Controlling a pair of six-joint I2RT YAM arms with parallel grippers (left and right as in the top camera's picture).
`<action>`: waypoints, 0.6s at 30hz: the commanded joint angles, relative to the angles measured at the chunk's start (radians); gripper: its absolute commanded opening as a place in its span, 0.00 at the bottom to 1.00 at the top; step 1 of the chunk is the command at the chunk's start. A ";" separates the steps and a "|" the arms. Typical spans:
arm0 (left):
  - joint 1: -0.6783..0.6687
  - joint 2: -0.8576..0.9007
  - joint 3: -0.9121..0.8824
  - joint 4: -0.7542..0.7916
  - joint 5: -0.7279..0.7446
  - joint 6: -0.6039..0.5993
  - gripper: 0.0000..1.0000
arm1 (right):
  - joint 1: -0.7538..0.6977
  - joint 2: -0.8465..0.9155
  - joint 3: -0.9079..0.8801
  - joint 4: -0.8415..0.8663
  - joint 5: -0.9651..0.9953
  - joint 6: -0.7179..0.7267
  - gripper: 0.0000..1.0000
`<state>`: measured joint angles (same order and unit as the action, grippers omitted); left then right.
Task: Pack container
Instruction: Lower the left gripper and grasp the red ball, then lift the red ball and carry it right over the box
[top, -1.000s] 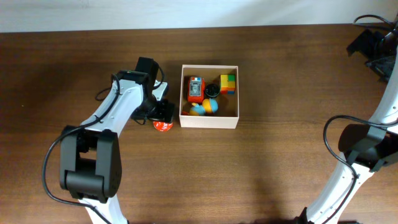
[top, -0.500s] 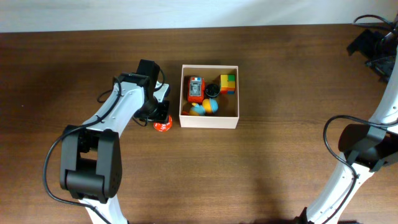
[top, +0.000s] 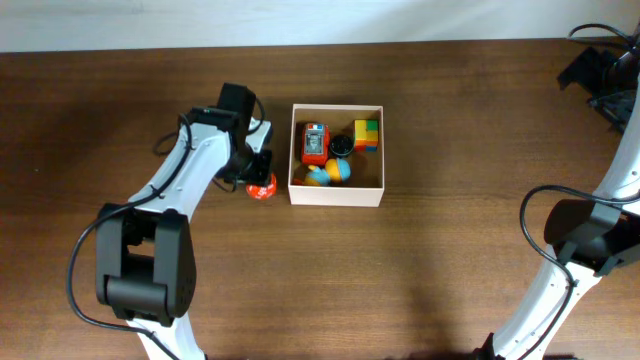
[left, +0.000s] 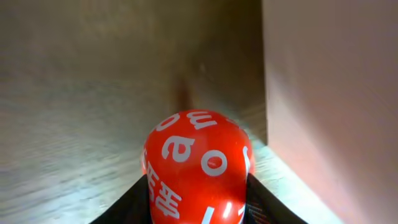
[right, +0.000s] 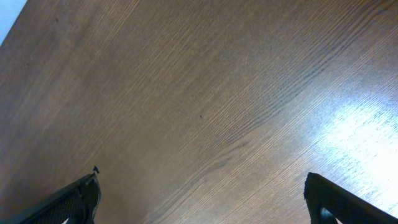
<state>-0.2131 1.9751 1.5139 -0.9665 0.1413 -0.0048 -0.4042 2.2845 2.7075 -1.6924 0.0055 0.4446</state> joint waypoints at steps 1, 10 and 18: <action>0.005 0.011 0.061 -0.015 -0.006 -0.003 0.29 | 0.005 0.000 0.010 -0.005 -0.001 0.001 0.99; 0.012 0.011 0.146 -0.043 -0.006 -0.003 0.29 | 0.005 0.000 0.010 -0.005 -0.001 0.001 0.99; 0.024 0.011 0.377 -0.175 0.008 -0.003 0.29 | 0.005 0.000 0.010 -0.005 -0.002 0.001 0.99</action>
<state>-0.1913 1.9751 1.8050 -1.1126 0.1387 -0.0048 -0.4042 2.2845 2.7075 -1.6928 0.0055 0.4454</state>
